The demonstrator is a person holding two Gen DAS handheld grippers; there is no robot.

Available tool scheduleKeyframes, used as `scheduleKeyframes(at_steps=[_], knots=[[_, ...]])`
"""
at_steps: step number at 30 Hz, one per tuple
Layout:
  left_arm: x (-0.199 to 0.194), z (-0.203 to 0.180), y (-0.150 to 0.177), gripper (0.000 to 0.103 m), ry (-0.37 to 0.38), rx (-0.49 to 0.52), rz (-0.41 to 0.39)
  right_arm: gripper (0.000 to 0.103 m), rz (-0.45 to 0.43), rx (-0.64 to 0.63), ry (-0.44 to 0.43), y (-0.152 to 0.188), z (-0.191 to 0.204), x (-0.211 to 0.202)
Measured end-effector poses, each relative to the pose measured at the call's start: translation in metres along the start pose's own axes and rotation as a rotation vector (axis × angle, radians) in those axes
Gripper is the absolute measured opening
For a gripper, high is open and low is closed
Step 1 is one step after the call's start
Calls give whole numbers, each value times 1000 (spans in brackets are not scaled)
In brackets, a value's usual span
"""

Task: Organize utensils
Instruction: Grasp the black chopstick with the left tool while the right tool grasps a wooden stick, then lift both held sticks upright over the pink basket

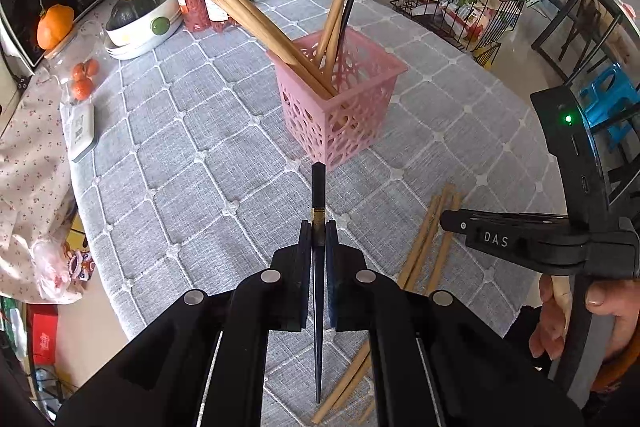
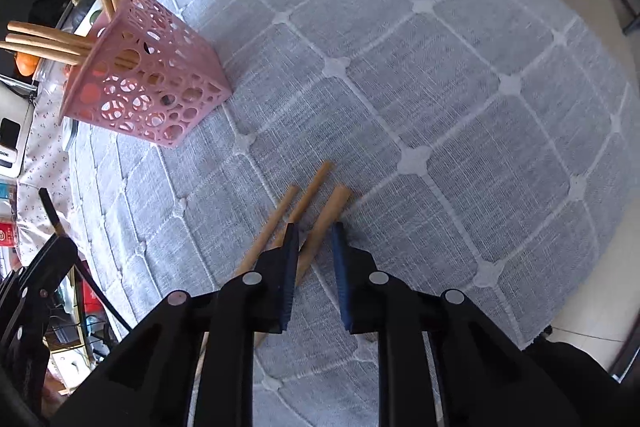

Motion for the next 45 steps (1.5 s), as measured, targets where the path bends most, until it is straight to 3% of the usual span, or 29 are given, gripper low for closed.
scheduleKeyframes(at_steps=[4, 7, 14, 19, 24, 28, 35, 40, 42, 45], knots=[[-16, 0, -4, 6, 19, -15, -46, 8, -33, 55, -95, 0, -17, -8], [-36, 0, -10, 6, 47, -18, -97, 7, -142, 9, -141, -2, -15, -47], [-101, -1, -31, 6, 101, -41, -253, 7, -413, -80, -265, -16, -5, -172], [-156, -3, -60, 6, 157, -88, -400, 7, -612, -61, -370, -42, -7, -266], [-194, -2, -88, 6, 214, -178, -549, 7, -823, 13, -379, -74, -18, -331], [-195, -1, -103, 6, 223, -251, -597, 7, -919, 51, -367, -99, -22, -341], [-175, 7, -124, 6, 224, -347, -628, 7, -948, 30, -325, -121, -12, -324], [-125, 2, -134, 7, 164, -353, -529, 7, -931, -16, -289, -132, 6, -304], [-107, 5, -132, 31, 145, -373, -485, 7, -924, -29, -285, -135, 12, -299], [-113, 14, -128, 36, 139, -400, -514, 7, -926, -49, -273, -136, 21, -295]])
Point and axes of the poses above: each gripper's, at about its wrist camera, not at the fingertips, and x roughly the way its jaws point, z to its left, y to its underside, the point moved 7 cm from there along x, roughly the way its jaws point, and after that the axes turned 10 degrees about -x, right-handed, at the moved point
